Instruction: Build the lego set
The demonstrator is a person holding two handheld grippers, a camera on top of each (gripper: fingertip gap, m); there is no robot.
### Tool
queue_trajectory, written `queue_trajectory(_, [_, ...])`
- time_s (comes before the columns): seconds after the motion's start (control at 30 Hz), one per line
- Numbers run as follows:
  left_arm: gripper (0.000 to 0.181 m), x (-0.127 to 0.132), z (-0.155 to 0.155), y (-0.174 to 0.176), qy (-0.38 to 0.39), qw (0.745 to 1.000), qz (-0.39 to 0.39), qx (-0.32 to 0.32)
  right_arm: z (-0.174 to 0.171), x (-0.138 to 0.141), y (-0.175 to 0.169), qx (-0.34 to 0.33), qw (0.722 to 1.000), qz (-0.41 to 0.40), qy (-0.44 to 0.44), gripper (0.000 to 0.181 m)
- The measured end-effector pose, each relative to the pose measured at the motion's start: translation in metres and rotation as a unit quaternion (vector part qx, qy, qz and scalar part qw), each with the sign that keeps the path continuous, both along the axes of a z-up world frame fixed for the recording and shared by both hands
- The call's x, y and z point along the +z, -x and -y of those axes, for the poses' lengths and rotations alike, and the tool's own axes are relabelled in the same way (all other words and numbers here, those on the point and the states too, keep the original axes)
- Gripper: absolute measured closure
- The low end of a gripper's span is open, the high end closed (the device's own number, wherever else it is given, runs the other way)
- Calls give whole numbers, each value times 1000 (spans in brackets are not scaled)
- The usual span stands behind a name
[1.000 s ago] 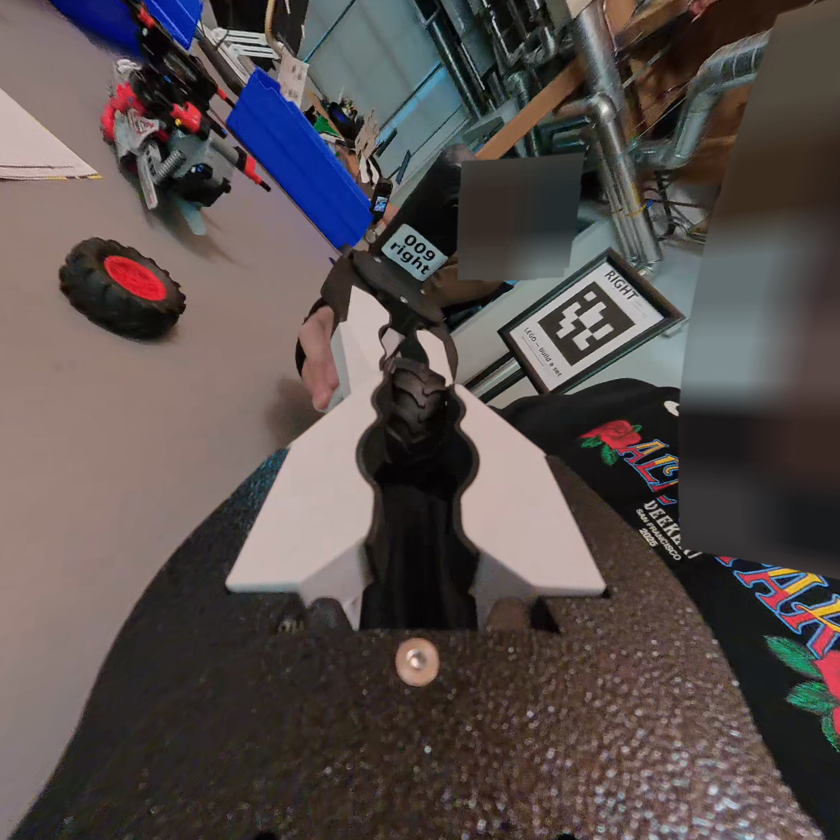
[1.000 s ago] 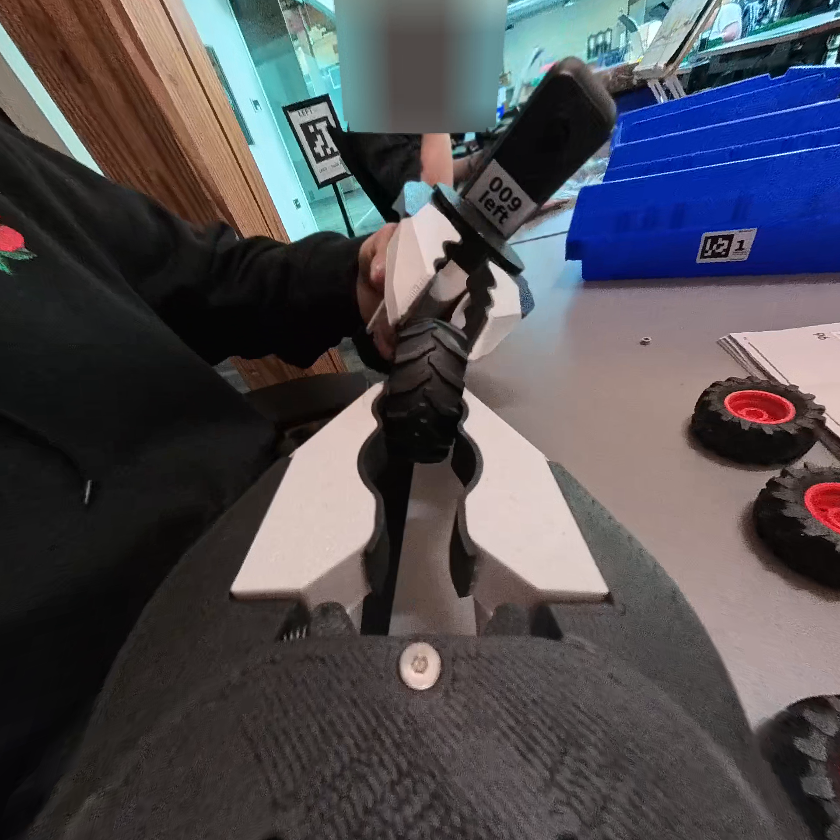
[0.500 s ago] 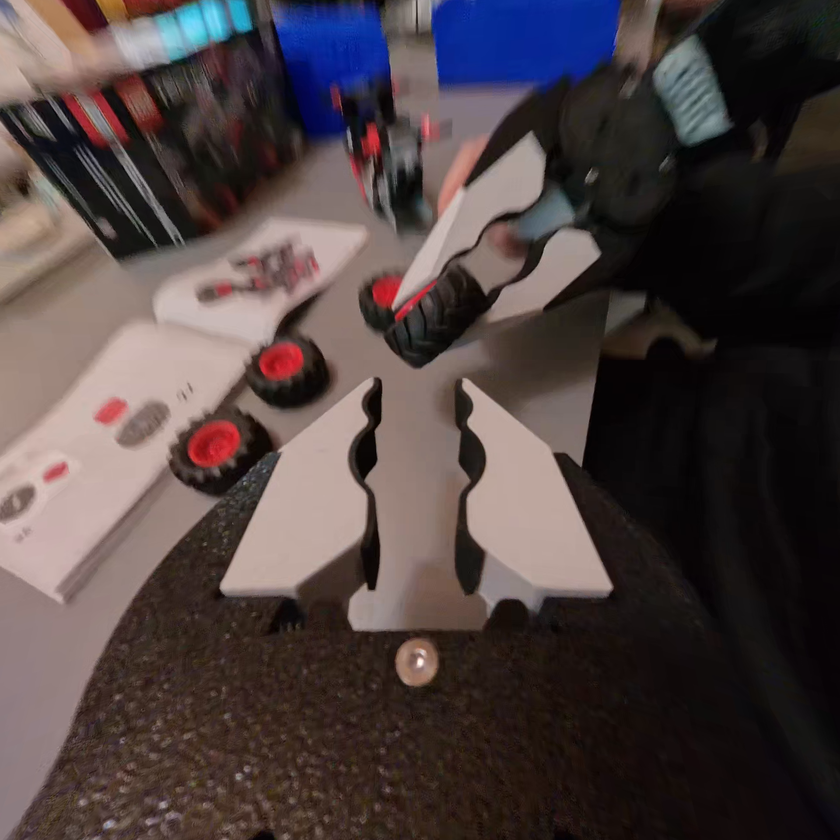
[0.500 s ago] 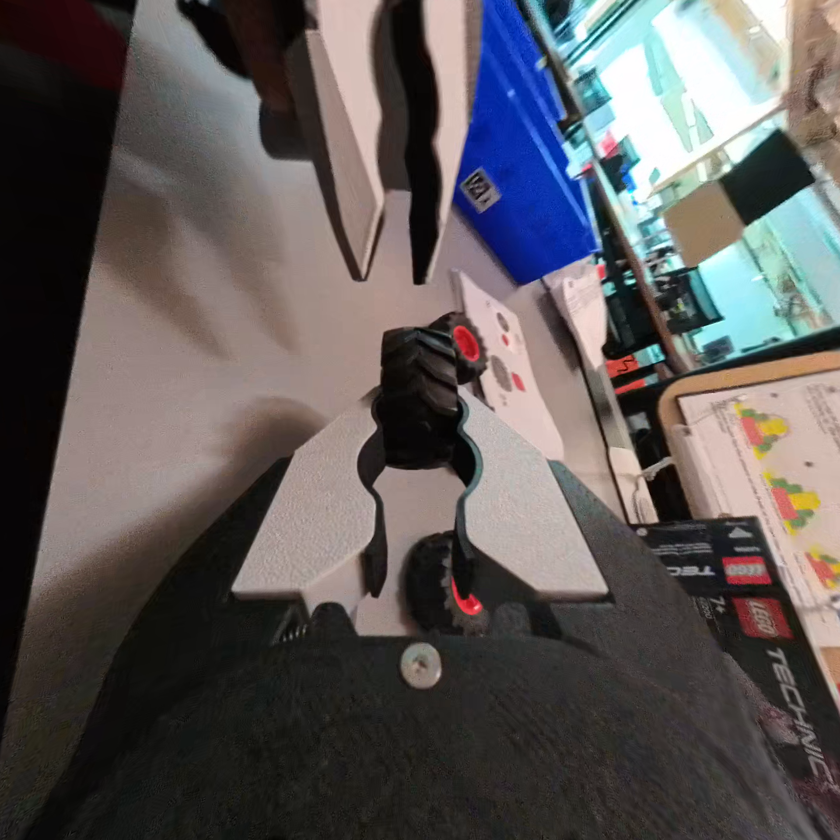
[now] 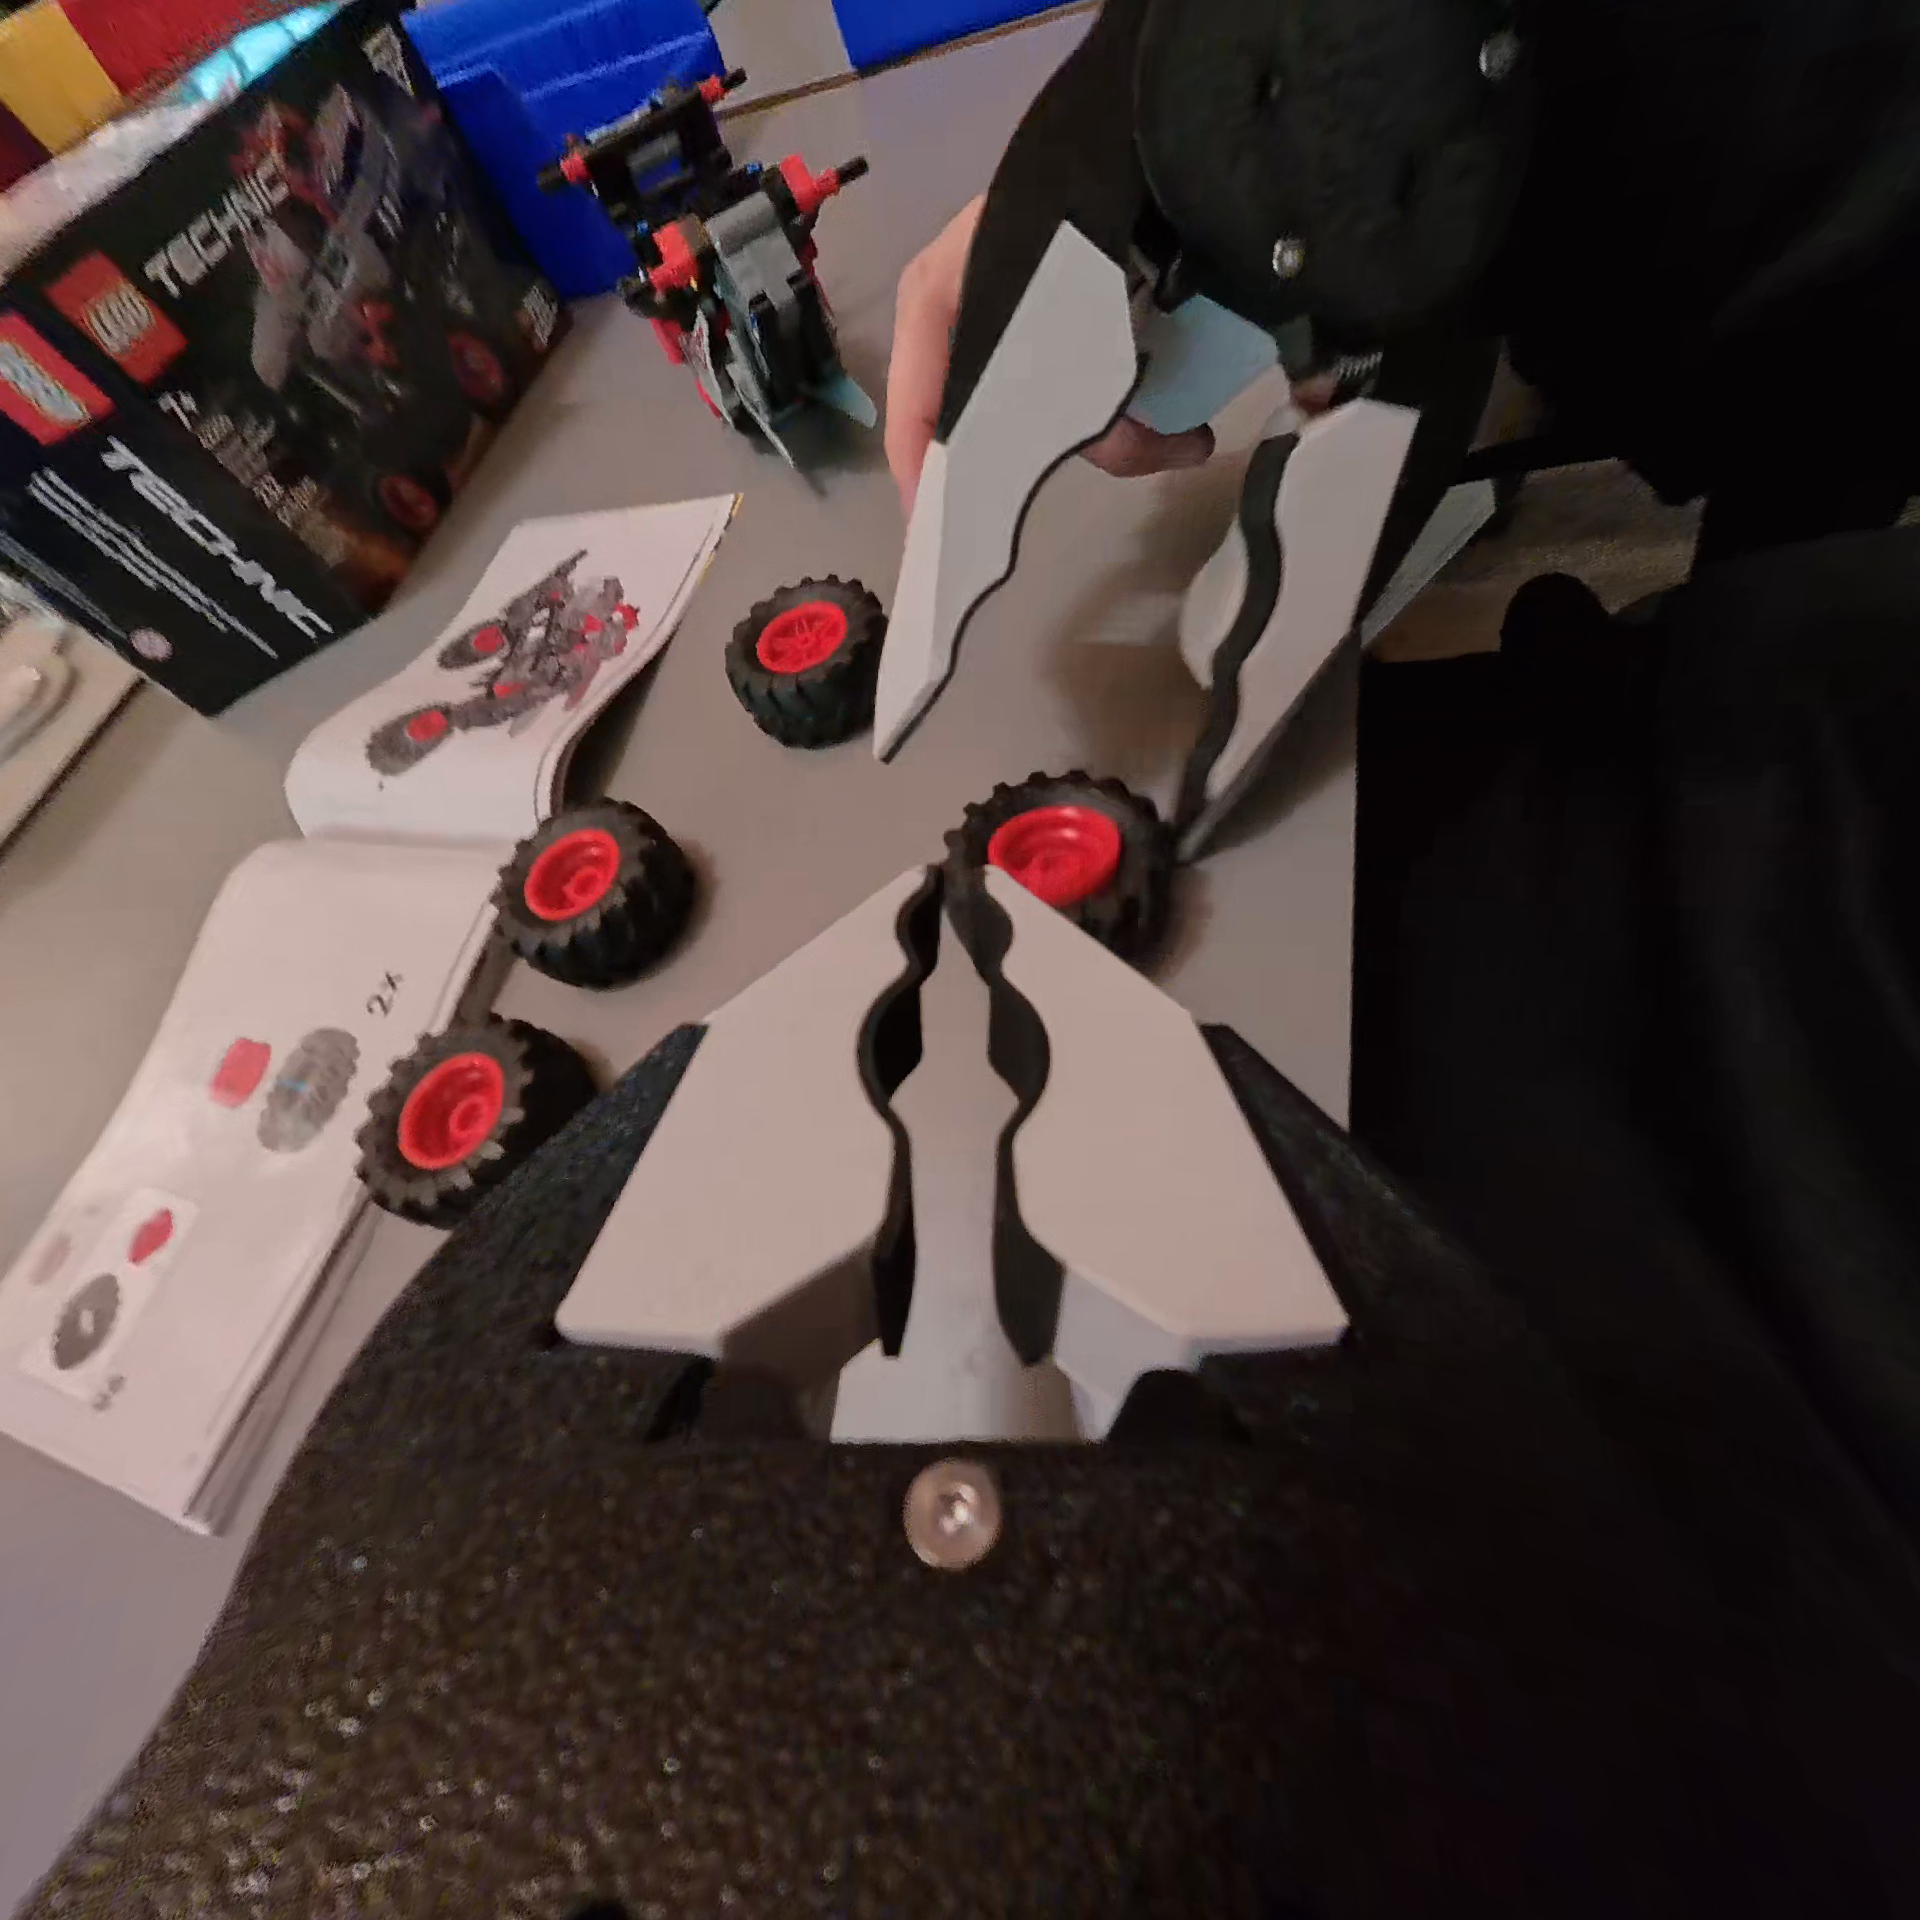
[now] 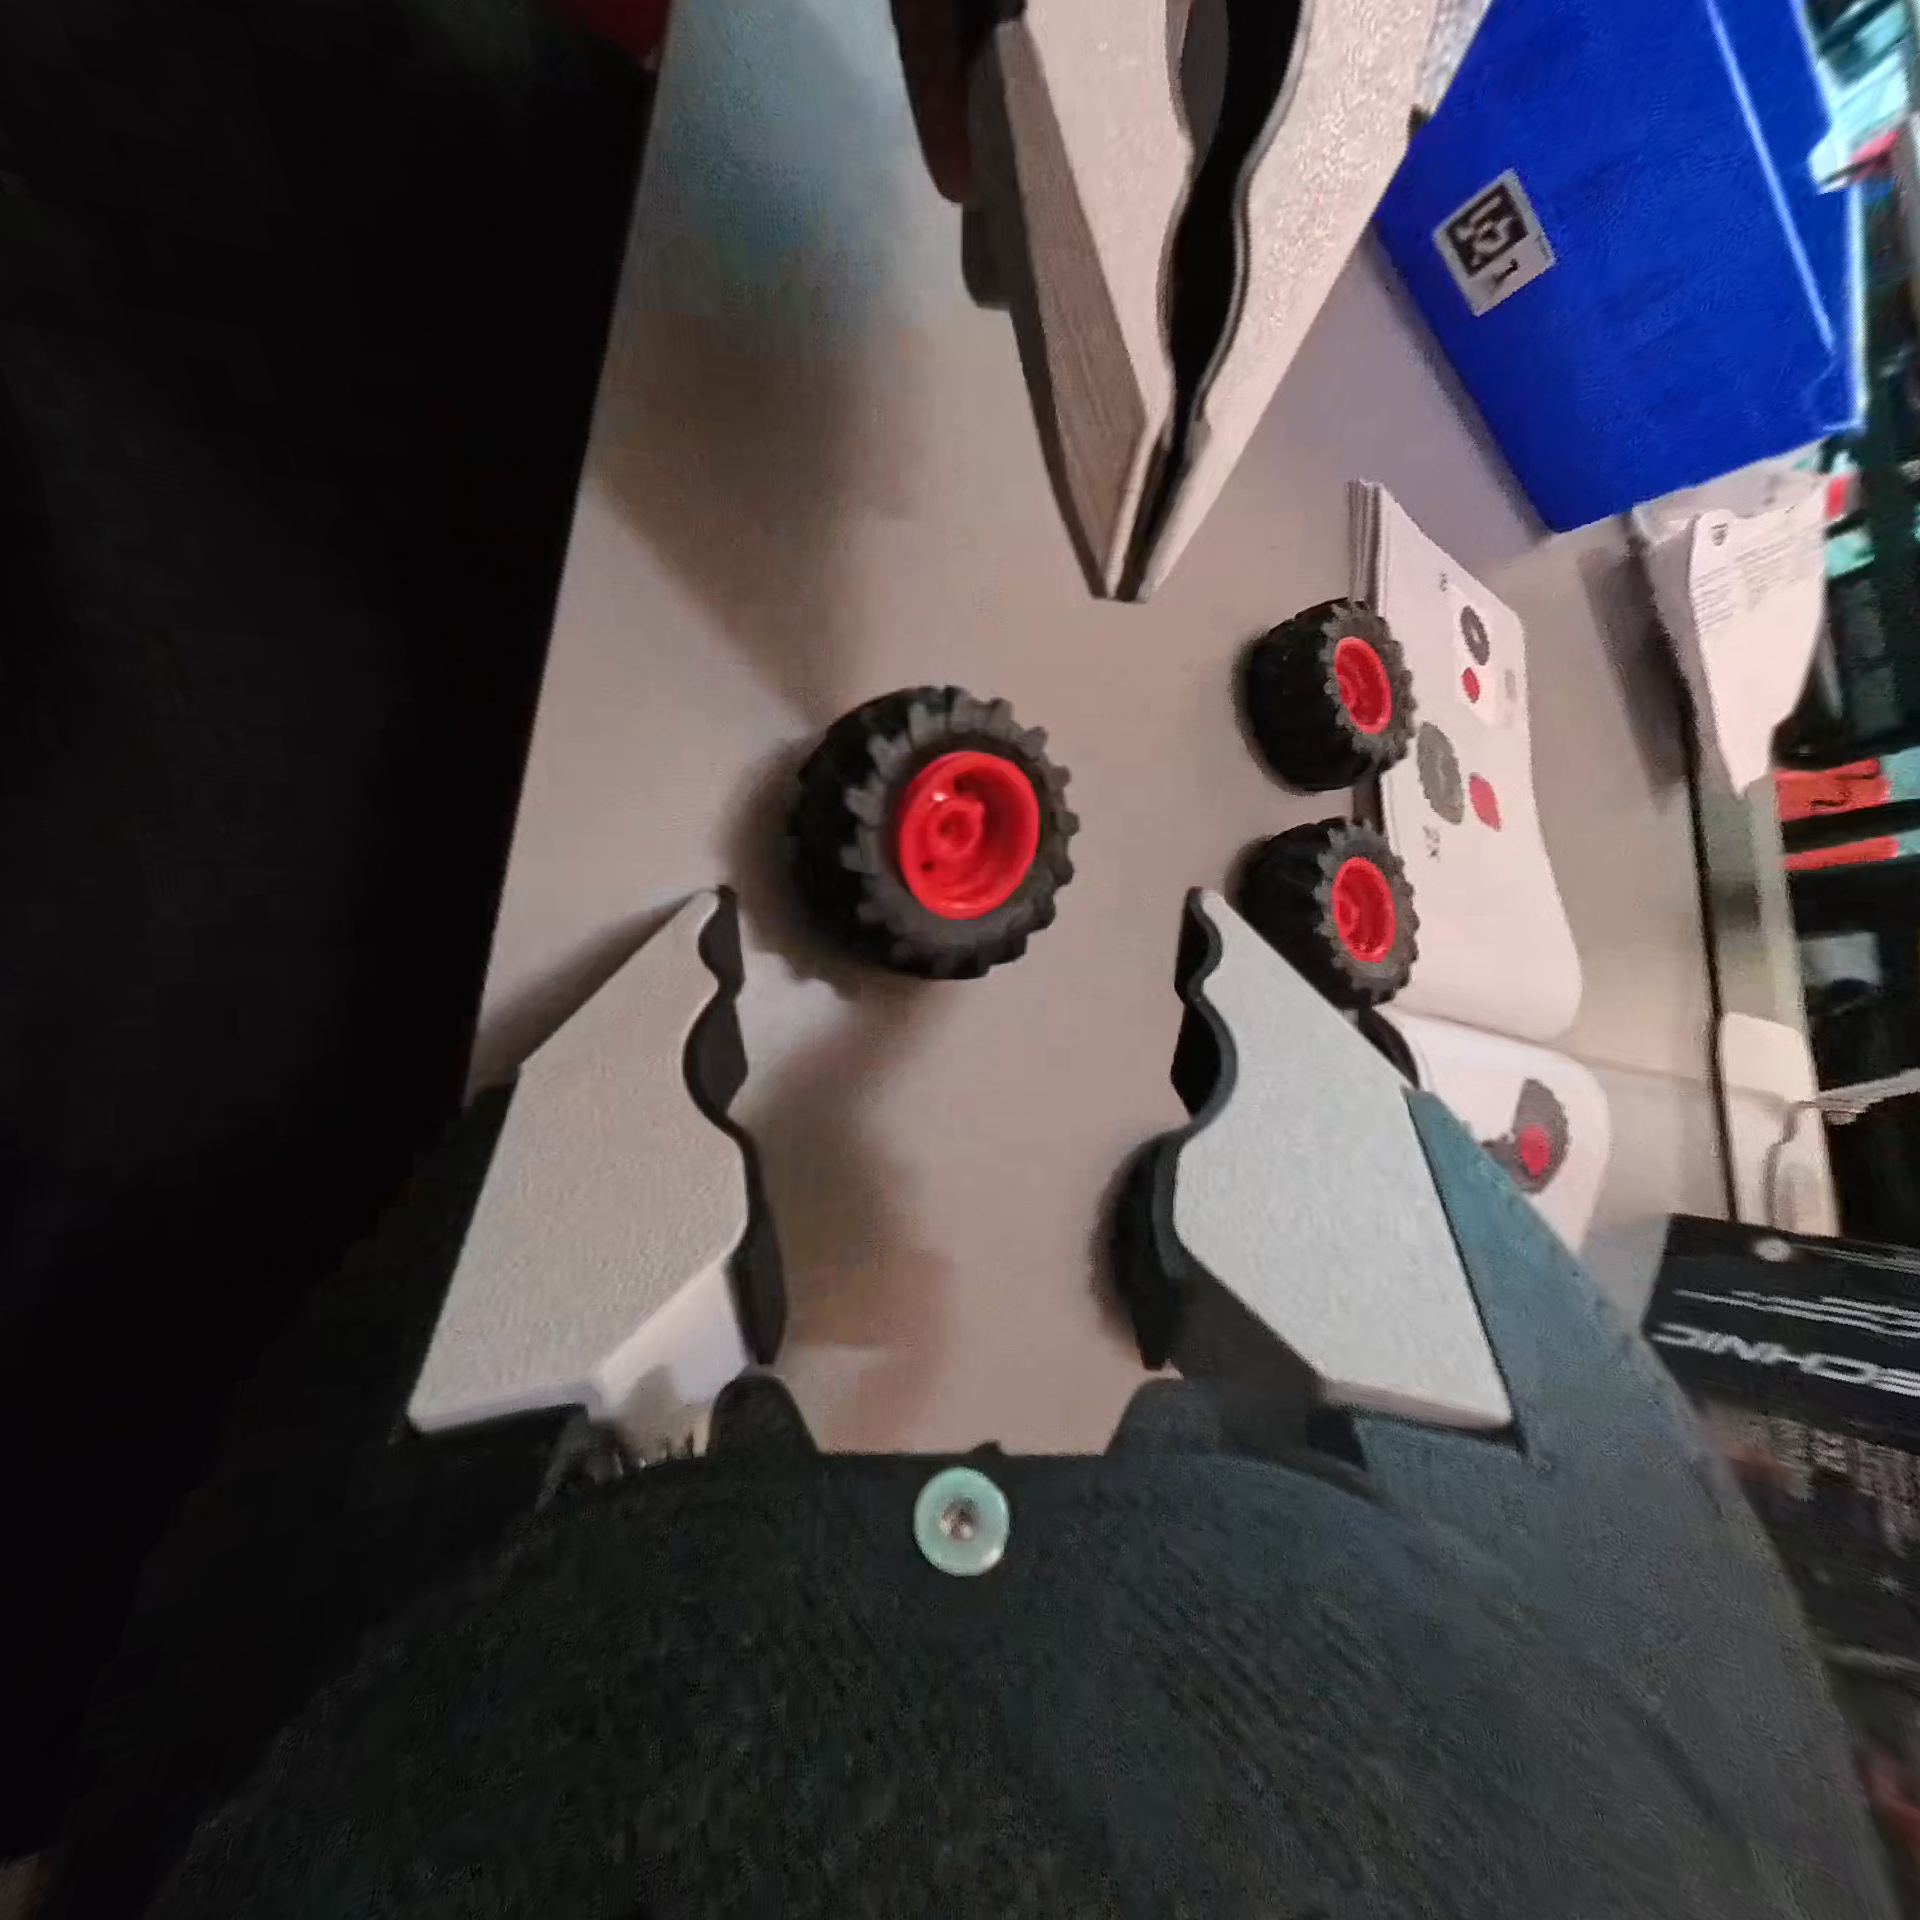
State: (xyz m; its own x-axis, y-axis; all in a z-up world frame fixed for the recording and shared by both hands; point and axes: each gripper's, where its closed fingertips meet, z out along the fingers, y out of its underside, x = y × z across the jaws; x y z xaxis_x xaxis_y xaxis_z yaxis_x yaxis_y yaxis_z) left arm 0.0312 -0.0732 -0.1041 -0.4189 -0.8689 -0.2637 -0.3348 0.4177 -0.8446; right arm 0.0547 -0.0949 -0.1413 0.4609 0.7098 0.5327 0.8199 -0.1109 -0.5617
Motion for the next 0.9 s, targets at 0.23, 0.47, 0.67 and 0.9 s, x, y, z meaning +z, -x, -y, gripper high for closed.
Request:
queue_trajectory(0.23, [181, -4, 15, -10, -85, 992, -56, -71, 7, 13, 5, -34, 987, -148, 59, 122])
queue_trajectory(0.47, [181, -25, 22, -3, -144, 966, -157, -150, 6, 5, 26, -29, 980, -185, 66, 143])
queue_trajectory(0.67, [181, -34, 25, 1, -165, 960, -172, -144, 4, -4, 26, -30, 982, -172, 75, 160])
queue_trajectory(0.9, [181, -27, 41, 1, -105, 965, -187, -153, 4, -3, 26, -16, 986, -147, 71, 164])
